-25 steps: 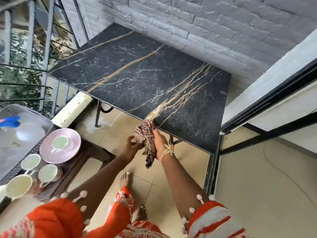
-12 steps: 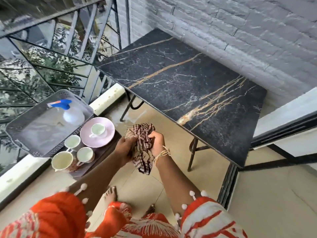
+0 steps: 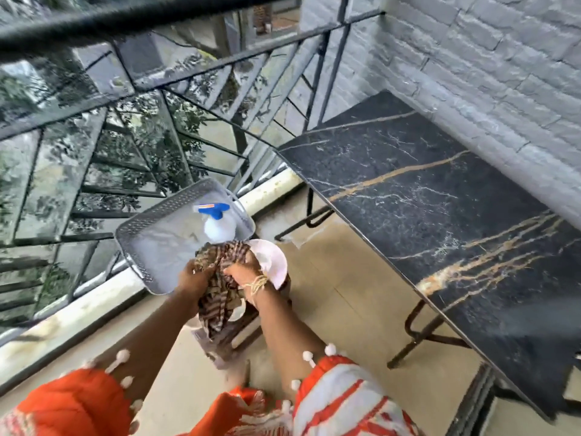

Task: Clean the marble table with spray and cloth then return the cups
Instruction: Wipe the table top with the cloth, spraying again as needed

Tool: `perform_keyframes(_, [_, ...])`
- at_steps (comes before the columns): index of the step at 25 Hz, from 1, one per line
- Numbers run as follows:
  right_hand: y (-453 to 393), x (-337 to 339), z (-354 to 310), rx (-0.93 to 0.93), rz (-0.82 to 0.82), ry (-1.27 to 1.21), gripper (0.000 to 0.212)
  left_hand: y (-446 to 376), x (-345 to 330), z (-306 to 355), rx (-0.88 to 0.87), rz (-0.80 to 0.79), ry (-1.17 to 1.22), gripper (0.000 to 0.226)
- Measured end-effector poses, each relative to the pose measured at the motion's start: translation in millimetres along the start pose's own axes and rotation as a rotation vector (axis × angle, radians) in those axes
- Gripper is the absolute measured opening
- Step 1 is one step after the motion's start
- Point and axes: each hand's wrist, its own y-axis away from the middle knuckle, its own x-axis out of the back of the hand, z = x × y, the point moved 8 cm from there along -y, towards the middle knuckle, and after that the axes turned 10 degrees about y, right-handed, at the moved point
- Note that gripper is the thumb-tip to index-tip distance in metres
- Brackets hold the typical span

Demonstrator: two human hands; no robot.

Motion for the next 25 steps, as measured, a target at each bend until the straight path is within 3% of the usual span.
perform_keyframes(5, [-37.7, -67.7, -47.0, 0.064, 0.048, 0.368, 0.053, -58.7, 58.4, 9.6, 0.067, 0.080, 0.122, 0.032])
perform_keyframes(8, [-68.1, -94.1, -62.8, 0.091, -0.007, 0.586, 0.056, -94.7, 76.0, 19.1, 0.074, 0.107, 0.172, 0.031])
perform_keyframes(13, [-119.2, -116.2, -78.9, 0.189, -0.022, 0.653, 0.050, -137.3, 89.2, 30.3, 0.064, 0.071, 0.265, 0.026])
perform_keyframes(19, [-181.0, -134.4, -85.5, 0.176, -0.104, 0.627, 0.047, -184.4, 88.2, 30.6, 0.062, 0.073, 0.280, 0.044])
perform_keyframes(23, [-181.8, -128.2, -80.0, 0.134, -0.151, 0.752, 0.054, -184.8, 89.5, 6.8, 0.177, 0.104, 0.176, 0.058])
perform_keyframes(25, [-172.3, -118.9, -68.9, 0.085, -0.151, 0.814, 0.045, -174.9, 91.2, -4.6, 0.228, 0.116, 0.077, 0.058])
